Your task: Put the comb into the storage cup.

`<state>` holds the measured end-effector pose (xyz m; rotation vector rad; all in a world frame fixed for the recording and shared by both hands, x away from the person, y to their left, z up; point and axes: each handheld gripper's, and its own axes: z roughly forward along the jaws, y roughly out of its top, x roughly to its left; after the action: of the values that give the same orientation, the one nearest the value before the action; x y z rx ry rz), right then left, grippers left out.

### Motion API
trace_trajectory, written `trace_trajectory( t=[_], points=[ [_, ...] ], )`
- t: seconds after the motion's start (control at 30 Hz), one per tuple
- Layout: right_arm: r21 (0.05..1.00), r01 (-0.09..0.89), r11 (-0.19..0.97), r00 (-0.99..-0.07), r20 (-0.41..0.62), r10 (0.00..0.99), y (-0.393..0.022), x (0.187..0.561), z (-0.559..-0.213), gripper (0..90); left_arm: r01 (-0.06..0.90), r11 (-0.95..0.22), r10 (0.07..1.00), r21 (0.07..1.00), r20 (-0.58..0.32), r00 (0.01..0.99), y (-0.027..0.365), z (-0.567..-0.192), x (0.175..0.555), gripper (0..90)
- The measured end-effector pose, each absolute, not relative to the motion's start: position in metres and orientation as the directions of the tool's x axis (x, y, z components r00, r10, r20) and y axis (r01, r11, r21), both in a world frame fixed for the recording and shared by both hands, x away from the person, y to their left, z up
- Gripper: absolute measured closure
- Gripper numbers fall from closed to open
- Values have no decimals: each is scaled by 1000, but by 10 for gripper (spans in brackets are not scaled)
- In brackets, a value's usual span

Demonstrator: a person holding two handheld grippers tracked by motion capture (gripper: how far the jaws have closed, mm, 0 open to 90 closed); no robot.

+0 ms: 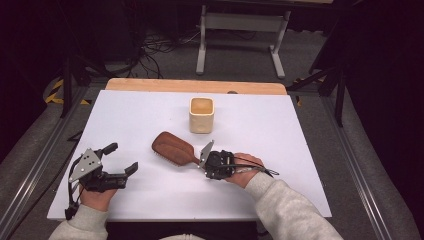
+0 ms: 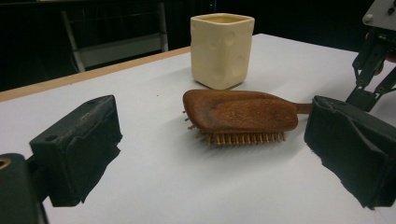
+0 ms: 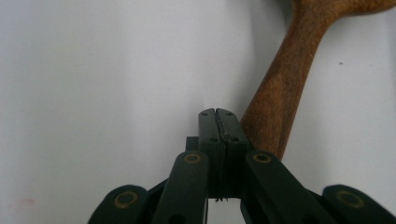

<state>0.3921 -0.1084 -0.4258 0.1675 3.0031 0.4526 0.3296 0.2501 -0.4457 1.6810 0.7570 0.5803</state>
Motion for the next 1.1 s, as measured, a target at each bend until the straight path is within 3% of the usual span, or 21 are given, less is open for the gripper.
trace_trajectory(
  t=[0.8, 1.1],
  points=[
    [333, 111, 936, -953, -230, 195, -120, 426, -430, 896, 179, -143, 744, 973, -14, 668, 250, -446, 330, 49],
    [352, 117, 929, -961, -195, 195, -119, 424, -427, 885, 180, -143, 743, 973, -15, 669, 251, -446, 330, 49]
  ],
)
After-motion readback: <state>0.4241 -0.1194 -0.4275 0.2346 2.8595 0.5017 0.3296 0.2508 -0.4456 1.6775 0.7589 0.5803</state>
